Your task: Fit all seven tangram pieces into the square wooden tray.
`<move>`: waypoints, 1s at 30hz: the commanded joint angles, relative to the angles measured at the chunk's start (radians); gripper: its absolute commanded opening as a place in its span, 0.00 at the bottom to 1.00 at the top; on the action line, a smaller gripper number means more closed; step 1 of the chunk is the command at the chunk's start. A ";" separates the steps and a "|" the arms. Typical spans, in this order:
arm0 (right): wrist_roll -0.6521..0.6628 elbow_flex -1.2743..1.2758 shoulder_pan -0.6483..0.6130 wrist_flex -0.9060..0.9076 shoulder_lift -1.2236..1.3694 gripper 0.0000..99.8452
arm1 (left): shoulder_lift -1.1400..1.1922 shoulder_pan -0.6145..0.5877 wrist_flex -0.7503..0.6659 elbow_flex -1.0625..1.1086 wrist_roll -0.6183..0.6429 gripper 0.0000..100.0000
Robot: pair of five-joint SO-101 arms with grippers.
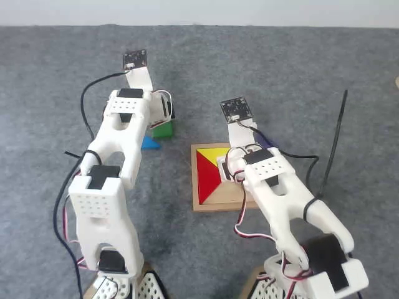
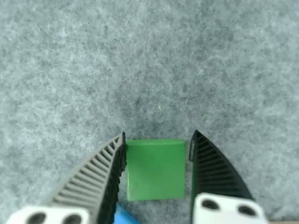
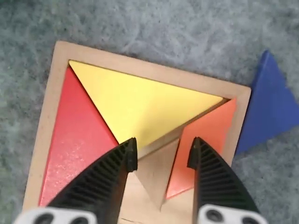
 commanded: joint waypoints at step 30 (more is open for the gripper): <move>0.005 -0.014 -0.015 -0.039 0.025 0.19 | -0.031 0.005 -0.017 -0.004 -0.012 0.22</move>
